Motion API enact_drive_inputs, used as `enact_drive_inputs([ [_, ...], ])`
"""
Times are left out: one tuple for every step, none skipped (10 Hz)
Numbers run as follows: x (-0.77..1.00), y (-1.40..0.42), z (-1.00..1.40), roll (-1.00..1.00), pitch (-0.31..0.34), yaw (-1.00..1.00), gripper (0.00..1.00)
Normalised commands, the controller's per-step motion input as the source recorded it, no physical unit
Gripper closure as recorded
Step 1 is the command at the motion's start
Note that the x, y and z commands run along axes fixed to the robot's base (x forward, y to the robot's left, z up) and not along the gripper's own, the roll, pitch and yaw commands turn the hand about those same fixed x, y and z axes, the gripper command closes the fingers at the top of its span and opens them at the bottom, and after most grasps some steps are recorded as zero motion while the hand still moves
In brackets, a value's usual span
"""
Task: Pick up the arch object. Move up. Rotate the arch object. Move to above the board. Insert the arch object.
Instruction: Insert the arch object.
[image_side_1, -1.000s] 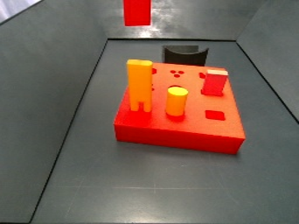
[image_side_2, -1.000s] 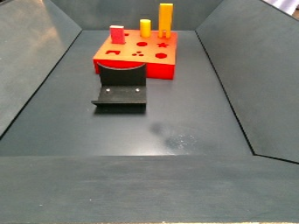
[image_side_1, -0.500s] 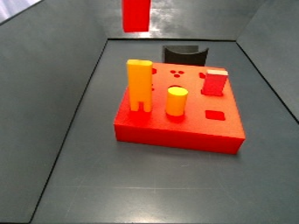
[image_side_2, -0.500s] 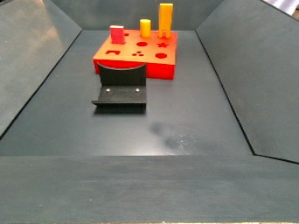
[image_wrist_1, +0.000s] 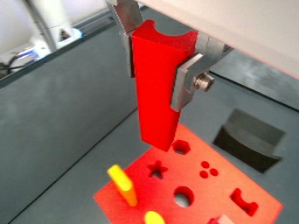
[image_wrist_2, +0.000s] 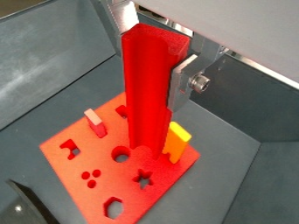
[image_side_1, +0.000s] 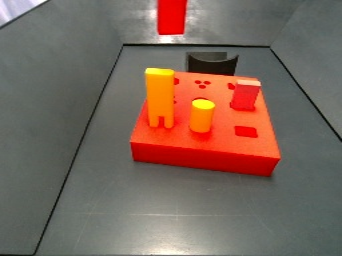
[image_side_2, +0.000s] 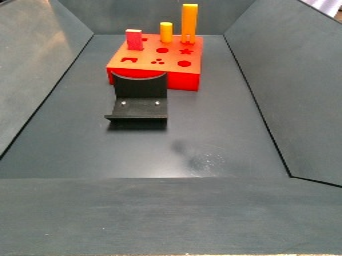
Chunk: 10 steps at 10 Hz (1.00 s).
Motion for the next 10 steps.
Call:
enact_drive_inputs([
  [0.79, 0.26, -0.05, -0.13, 0.004, -0.41, 1.00],
  [0.80, 0.24, -0.07, -0.15, 0.004, -0.41, 1.00],
  [0.85, 0.23, -0.08, -0.15, 0.007, -0.35, 1.00],
  [0.88, 0.21, -0.11, -0.15, 0.030, -0.31, 1.00],
  [0.86, 0.18, -0.23, -0.15, 0.111, -0.23, 1.00],
  [0.84, 0.10, -0.37, -0.05, 0.296, -0.03, 1.00],
  [0.93, 0.01, -0.23, -0.09, 0.069, -0.14, 1.00],
  [0.85, 0.00, -0.18, -0.08, -0.043, -0.26, 1.00],
  [0.83, 0.00, -0.18, -0.09, -0.094, -0.27, 1.00],
  [0.82, 0.00, -0.18, -0.09, -0.097, -0.27, 1.00],
])
